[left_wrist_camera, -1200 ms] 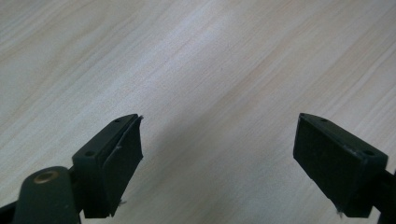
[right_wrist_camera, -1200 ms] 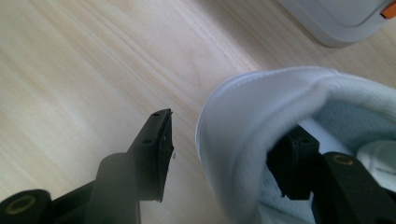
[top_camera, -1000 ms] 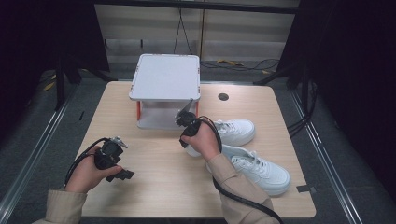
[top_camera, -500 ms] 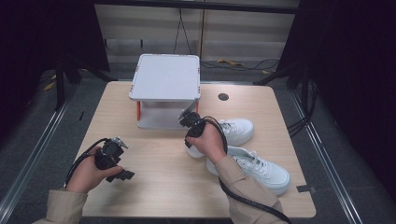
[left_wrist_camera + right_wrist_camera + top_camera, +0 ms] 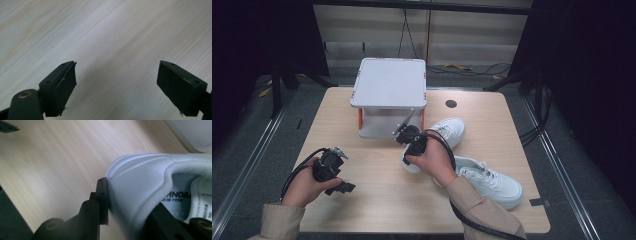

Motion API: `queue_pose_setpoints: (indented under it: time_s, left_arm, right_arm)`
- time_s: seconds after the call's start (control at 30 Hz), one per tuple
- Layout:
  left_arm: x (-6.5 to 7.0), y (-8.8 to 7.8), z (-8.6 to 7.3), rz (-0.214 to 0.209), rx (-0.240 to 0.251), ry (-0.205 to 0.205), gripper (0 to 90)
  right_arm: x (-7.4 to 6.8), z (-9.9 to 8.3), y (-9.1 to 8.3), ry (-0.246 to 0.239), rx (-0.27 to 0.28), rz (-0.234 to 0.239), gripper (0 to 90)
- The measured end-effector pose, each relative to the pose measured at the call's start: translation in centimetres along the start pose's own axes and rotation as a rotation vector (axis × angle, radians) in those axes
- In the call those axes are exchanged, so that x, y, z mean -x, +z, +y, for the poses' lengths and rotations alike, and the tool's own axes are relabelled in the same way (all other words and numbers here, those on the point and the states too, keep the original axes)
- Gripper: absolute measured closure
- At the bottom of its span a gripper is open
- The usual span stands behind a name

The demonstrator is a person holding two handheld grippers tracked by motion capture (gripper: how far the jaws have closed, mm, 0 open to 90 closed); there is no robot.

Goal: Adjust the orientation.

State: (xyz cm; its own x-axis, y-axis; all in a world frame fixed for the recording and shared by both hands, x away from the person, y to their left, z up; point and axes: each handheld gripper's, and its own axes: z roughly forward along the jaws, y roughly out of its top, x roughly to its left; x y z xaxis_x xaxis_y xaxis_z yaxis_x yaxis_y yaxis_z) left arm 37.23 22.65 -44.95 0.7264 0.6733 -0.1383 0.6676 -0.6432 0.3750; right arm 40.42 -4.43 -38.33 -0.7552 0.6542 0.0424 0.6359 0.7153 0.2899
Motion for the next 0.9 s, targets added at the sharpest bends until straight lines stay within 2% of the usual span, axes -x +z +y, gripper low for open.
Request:
queue_pose_setpoints:
  time_s: [0.07, 0.1, 0.23, 0.3, 0.5, 0.53, 0.83, 0.9]
  left_arm:
    - [-0.3, -0.2, -0.1, 0.001, 0.002, -0.005, 15.5]
    - [-0.3, -0.2, -0.2, 0.002, 0.012, -0.02, 15.5]
    - [-0.4, -0.4, -0.3, -0.001, 0.014, -0.013, 15.5]
    - [-0.5, -0.5, -0.3, 0.001, 0.021, -0.021, 15.5]
    - [-0.9, -0.7, -0.6, 0.006, 0.022, -0.031, 15.5]
    - [-0.9, -0.7, -0.6, 0.006, 0.022, -0.034, 15.5]
    - [-1.3, -0.8, -0.9, 0.005, 0.027, -0.05, 15.5]
    - [-1.3, -0.8, -0.9, 0.005, 0.027, -0.05, 15.5]
  right_arm:
    - [-0.8, 0.2, -0.3, -0.022, 0.001, 0.009, 74.5]
    - [-1.5, 0.4, -0.5, -0.039, 0.002, 0.012, 74.1]
    - [-2.6, 0.6, -0.7, -0.078, -0.004, 0.015, 74.0]
    - [-3.7, 0.9, -0.9, -0.124, -0.01, 0.008, 74.1]
    - [-4.9, 1.3, -1.2, -0.176, -0.01, 0.027, 73.8]
    - [-5.5, 1.4, -1.2, -0.2, -0.017, 0.03, 73.7]
    - [-7.1, 2.0, -0.8, -0.281, -0.038, 0.042, 72.7]
    - [-7.2, 2.1, -0.8, -0.281, -0.034, 0.039, 72.5]
